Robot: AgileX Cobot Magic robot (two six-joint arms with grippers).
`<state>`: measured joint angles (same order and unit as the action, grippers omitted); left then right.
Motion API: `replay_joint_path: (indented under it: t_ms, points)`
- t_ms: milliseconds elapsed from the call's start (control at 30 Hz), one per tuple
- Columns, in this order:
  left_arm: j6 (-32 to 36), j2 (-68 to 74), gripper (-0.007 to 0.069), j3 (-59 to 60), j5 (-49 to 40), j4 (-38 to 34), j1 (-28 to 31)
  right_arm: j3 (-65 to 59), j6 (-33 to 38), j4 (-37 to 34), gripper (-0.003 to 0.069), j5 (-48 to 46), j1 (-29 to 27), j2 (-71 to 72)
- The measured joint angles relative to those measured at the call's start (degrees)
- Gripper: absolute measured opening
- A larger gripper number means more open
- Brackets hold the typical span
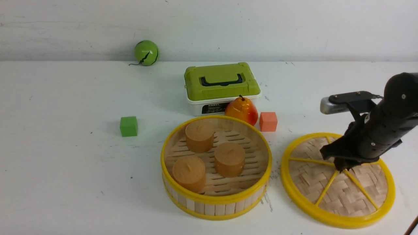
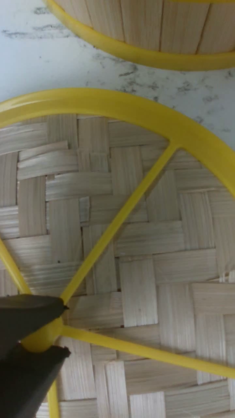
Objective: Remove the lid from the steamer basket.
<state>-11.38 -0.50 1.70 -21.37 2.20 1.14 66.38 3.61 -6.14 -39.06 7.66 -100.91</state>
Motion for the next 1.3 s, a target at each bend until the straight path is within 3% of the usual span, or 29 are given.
replay_joint_path:
  t_ms: [200,333,567,600,700,967,1300]
  points:
    - [0.0,0.0,0.0239,0.0,0.0,0.0,0.0,1.2,0.0,-0.1,0.0330,-4.2,0.0,2.8]
    - [0.0,0.0,0.0239,0.0,0.0,0.0,0.0,1.1,0.0,-0.7,0.0359,-7.7,0.0,12.8]
    - [0.0,0.0,0.0239,0.0,0.0,0.0,0.0,-8.6,2.0,-5.4,0.0181,-2.4,0.0,39.0]
    - [0.0,0.0,0.0239,0.0,0.0,0.0,0.0,-12.9,3.3,-7.3,0.0101,0.3,0.0,46.6]
    - [0.0,0.0,0.0239,0.0,0.0,0.0,0.0,-19.1,5.1,-9.4,-0.0003,3.7,0.0,57.1]
    - [0.0,0.0,0.0239,0.0,0.0,0.0,0.0,-30.2,8.4,-10.2,-0.0022,13.2,0.0,75.9]
    - [0.0,0.0,0.0239,0.0,0.0,0.0,0.0,-34.6,8.9,-9.9,-0.0022,14.2,0.0,94.1]
